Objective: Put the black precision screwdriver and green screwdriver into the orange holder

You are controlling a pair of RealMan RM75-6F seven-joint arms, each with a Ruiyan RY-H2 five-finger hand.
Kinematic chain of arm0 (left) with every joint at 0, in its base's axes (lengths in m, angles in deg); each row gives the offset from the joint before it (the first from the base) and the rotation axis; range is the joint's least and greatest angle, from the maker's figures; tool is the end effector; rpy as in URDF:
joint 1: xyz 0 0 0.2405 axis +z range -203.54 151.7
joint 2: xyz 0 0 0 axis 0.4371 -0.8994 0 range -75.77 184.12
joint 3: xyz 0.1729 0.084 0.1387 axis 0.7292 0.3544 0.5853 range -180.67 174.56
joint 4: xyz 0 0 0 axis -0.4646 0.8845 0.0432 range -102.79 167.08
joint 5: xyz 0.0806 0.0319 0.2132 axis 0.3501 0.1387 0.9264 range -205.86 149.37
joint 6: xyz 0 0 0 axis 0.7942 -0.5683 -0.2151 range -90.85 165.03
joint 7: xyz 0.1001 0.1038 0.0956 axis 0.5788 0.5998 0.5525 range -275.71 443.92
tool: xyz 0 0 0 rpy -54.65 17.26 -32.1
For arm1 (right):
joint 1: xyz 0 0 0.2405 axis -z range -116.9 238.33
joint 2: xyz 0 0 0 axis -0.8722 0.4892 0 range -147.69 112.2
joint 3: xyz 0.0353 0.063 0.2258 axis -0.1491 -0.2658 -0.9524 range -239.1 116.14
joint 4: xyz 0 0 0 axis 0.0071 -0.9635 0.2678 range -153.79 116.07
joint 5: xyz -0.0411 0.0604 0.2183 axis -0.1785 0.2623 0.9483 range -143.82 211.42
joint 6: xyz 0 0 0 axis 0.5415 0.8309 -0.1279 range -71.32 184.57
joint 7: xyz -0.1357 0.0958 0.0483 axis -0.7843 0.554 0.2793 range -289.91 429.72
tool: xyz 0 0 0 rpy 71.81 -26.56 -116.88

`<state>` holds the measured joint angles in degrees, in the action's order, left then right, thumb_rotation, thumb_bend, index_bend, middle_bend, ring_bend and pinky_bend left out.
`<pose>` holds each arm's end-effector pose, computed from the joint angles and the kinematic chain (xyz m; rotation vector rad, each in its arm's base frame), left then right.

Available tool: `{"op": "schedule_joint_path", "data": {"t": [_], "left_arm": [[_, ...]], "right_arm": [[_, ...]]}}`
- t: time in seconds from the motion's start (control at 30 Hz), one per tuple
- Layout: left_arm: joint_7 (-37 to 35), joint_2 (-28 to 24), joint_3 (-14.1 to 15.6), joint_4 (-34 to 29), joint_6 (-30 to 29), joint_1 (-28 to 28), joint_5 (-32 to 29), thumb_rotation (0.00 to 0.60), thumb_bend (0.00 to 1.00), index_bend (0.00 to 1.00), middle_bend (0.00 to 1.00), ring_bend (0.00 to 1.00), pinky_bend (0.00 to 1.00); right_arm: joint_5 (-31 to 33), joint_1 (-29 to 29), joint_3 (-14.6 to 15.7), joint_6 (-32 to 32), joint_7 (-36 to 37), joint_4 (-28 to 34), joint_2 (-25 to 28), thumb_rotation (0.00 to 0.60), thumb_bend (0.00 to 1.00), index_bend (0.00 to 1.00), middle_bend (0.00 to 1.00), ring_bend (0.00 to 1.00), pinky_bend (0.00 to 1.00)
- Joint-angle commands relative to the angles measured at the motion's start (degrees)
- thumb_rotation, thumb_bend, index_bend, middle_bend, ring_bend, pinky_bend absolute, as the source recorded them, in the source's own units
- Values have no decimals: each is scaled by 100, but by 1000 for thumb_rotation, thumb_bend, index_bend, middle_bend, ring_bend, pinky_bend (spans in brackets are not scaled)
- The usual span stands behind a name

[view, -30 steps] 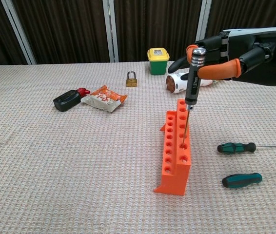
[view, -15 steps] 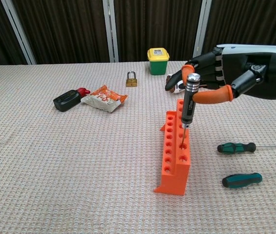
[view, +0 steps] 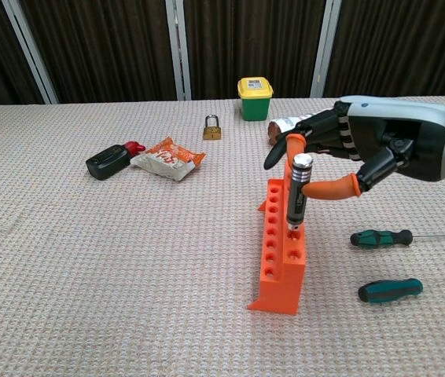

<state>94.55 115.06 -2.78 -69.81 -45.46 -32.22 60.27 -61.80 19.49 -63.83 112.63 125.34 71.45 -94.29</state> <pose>-0.2658 0.2006 0.1151 -1.5300 -0.8783 -0.8377 -0.1152 -0.3083 -0.0200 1.8637 -1.9028 1.4694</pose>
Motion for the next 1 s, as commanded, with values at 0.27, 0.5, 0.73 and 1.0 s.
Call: {"op": "schedule_joint_path", "data": {"t": [0.27, 0.5, 0.73, 1.0], "left_arm": [[14, 4, -8, -14, 16, -15, -8, 600, 253, 25, 0, 0, 0], [31, 7, -7, -25, 17, -19, -3, 600, 254, 23, 0, 0, 0], [52, 1, -15, -40, 20, -26, -14, 600, 254, 22, 0, 0, 0], [41, 10, -14, -21, 28, -27, -32, 600, 254, 20, 0, 0, 0]], "right_arm": [[106, 23, 122, 88, -209, 76, -63, 600, 387, 668, 297, 0, 0], [108, 18, 183, 121, -171, 143, -19, 600, 388, 669, 297, 0, 0], [135, -29, 215, 85, -134, 193, 5, 600, 388, 668, 297, 0, 0], [223, -74, 216, 30, -158, 115, -64, 600, 388, 669, 297, 0, 0]]}}
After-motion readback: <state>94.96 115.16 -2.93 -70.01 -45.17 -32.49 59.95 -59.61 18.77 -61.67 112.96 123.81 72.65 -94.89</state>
